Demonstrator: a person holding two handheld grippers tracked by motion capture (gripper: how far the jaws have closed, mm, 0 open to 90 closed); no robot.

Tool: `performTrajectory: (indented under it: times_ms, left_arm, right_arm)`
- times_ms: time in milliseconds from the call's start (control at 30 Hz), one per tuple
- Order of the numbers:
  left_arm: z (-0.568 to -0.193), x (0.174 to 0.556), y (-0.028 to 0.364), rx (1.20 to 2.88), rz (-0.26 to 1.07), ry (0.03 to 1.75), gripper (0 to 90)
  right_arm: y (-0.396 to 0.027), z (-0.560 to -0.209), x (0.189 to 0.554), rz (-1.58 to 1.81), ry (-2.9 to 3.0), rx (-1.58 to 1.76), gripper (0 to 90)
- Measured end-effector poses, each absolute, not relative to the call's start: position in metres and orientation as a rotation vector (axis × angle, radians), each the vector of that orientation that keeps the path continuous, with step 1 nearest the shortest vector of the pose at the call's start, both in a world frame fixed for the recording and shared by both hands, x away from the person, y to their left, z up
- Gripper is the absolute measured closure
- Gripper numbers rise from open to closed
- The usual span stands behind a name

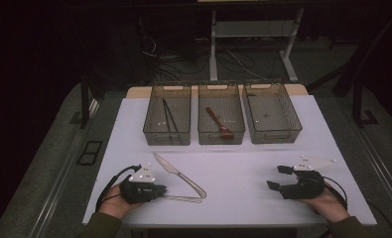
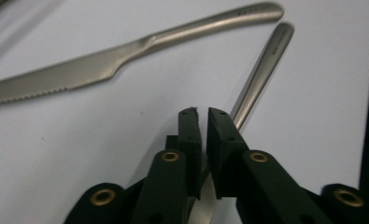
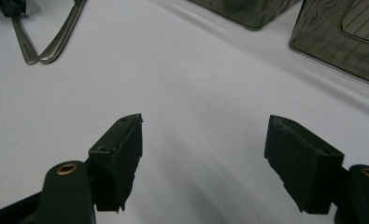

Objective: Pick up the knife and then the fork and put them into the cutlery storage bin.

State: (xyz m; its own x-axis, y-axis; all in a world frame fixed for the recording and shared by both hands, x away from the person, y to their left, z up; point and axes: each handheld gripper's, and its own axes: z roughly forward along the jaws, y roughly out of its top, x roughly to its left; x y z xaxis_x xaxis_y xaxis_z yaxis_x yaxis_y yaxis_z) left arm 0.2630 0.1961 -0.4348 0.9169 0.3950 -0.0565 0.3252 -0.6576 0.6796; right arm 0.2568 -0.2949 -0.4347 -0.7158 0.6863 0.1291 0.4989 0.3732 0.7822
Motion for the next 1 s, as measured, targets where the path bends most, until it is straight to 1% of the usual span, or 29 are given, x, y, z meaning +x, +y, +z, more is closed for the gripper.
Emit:
performTrajectory:
  times_ms: [100,233,433,500,767,1000]
  left_arm:
    - [-0.435,0.261,0.193,2.35,0.101,0.448,73.9]
    - [-0.44,0.261,0.188,2.38,0.074,0.415,73.5]
    - [-0.441,0.259,0.186,2.398,0.063,0.365,76.4]
    - [-0.441,0.259,0.186,2.402,0.055,0.346,78.7]
    - [-0.441,0.257,0.184,2.406,-0.04,0.268,83.4]
    - [-0.44,0.256,0.182,2.421,-0.057,0.246,84.0]
  right_arm:
    - [-0.295,-0.435,0.257,1.258,2.415,1.061,26.9]
    - [-0.295,-0.435,0.257,1.257,2.421,1.053,26.9]
    - [-0.294,-0.435,0.257,1.255,2.423,1.054,26.9]
    - [-0.294,-0.435,0.257,1.256,2.426,1.048,26.9]
    - [-0.294,-0.435,0.257,1.256,2.428,1.046,27.0]
    - [-0.294,-0.435,0.257,1.255,2.43,1.043,27.0]
